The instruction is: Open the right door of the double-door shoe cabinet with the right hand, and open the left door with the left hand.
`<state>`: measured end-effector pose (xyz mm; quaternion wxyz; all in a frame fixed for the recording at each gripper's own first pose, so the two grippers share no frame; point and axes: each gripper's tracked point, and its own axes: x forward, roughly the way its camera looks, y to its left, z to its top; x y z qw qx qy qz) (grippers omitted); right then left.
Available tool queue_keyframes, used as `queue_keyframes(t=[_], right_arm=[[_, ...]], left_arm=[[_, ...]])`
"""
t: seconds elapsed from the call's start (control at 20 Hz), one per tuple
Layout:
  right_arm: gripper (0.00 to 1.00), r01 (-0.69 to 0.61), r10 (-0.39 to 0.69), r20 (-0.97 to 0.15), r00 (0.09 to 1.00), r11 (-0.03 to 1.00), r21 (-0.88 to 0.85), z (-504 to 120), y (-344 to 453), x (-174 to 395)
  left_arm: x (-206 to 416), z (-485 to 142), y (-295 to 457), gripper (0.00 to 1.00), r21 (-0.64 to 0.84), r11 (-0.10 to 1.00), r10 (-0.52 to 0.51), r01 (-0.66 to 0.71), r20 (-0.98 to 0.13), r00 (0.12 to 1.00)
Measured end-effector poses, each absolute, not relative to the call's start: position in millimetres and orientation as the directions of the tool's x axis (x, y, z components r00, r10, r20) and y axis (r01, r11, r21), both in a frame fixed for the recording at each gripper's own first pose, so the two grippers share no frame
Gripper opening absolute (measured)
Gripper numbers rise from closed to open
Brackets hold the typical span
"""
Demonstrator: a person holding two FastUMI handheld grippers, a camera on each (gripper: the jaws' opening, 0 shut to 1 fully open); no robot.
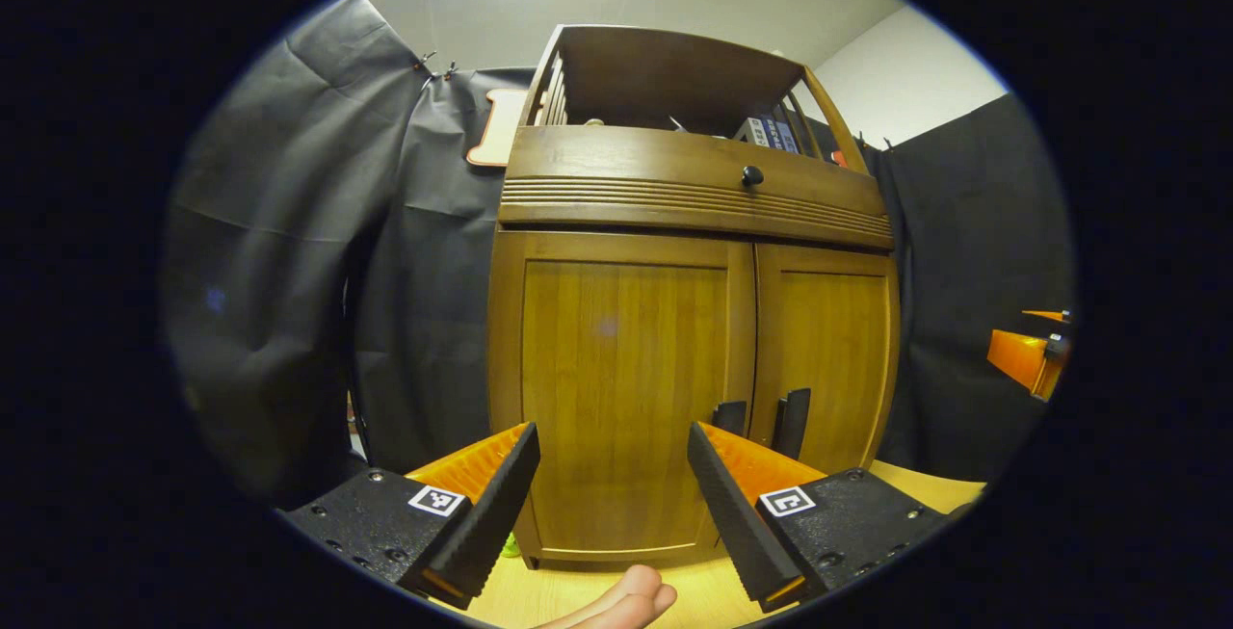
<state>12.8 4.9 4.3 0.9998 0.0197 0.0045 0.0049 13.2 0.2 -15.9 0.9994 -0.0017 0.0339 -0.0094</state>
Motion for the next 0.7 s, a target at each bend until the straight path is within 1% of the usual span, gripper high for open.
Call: queue_keyframes(t=[0.05,0.1,0.15,0.2,0.25,0.3,0.5,0.55,0.65,0.7], right_arm=[[0.99,-0.005,0.006,-0.014,1.000,0.998,0.055,4,4,17],[0.99,-0.008,0.009,-0.020,1.000,0.997,0.075,2,5,22],[0.93,-0.017,0.019,-0.026,0.999,0.996,0.091,1,8,27],[0.95,-0.030,0.033,-0.032,0.999,0.995,0.095,-1,12,33],[0.95,-0.038,0.042,-0.037,0.998,0.995,0.090,-4,15,39],[0.93,-0.039,0.043,-0.043,0.998,0.996,0.083,-8,15,45],[0.93,-0.068,0.074,-0.064,0.995,0.994,0.085,-24,35,74],[0.96,-0.079,0.086,-0.076,0.993,0.993,0.091,-30,42,83],[0.96,-0.107,0.117,-0.104,0.988,0.989,0.099,-43,57,97],[0.94,-0.125,0.136,-0.113,0.984,0.987,0.100,-49,66,105]], left_arm=[[13,-15,2,0.95,-0.005,1.000,-0.018,0.018,-0.068,0.998],[14,-14,6,0.92,-0.009,1.000,-0.007,0.006,-0.068,0.998],[15,-13,10,0.92,-0.014,1.000,0.008,-0.009,-0.066,0.998],[15,-14,14,0.95,-0.016,1.000,0.021,-0.022,-0.067,0.998],[16,-13,15,0.95,-0.014,0.999,0.028,-0.029,-0.065,0.998],[16,-14,17,0.92,-0.010,0.999,0.034,-0.034,-0.065,0.997],[17,-13,20,0.92,-0.010,0.999,0.043,-0.044,-0.062,0.997],[16,-12,20,0.92,-0.001,0.999,0.042,-0.042,-0.058,0.997],[17,-12,20,0.92,0.011,0.999,0.048,-0.047,-0.054,0.997],[17,-13,20,0.92,0.011,0.999,0.047,-0.046,-0.054,0.997]])
